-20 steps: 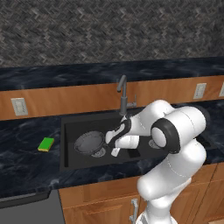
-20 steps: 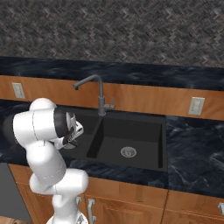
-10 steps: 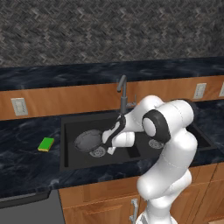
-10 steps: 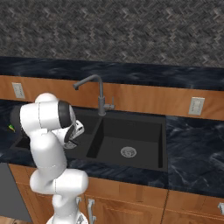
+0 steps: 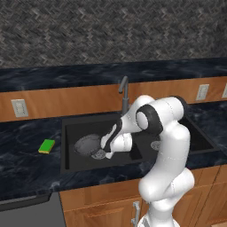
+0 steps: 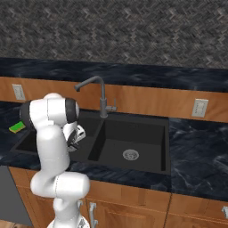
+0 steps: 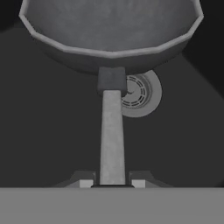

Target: Pick the pan and sponge and place them into the sink. Then turn on the water.

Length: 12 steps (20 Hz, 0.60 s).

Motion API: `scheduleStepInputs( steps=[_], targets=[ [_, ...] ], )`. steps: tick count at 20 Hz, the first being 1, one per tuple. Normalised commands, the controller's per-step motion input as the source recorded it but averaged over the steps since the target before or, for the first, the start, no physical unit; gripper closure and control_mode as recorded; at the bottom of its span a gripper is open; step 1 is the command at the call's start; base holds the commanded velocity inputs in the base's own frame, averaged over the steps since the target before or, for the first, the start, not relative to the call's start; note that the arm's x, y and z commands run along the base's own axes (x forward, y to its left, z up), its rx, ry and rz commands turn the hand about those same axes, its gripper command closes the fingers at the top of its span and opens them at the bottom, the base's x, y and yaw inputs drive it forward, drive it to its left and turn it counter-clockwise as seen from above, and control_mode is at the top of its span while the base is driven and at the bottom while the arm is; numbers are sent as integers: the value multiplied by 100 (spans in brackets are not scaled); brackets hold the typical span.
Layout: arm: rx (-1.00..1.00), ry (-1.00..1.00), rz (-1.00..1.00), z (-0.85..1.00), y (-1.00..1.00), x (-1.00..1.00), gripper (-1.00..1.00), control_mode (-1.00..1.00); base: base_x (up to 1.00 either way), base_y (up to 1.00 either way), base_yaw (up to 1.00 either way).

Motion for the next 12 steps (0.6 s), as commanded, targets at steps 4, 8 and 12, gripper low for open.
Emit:
scheduleStepInputs(
  steps=[4, 8, 12],
  targets=[
    [-1, -1, -2, -37, 6, 17, 100, -100, 0, 0, 0],
    [-1, -5, -4, -32, 4, 17, 100, -100, 0, 0, 0],
    [-2, -8, -5, -26, 2, 18, 100, -100, 0, 0, 0]
  ],
)
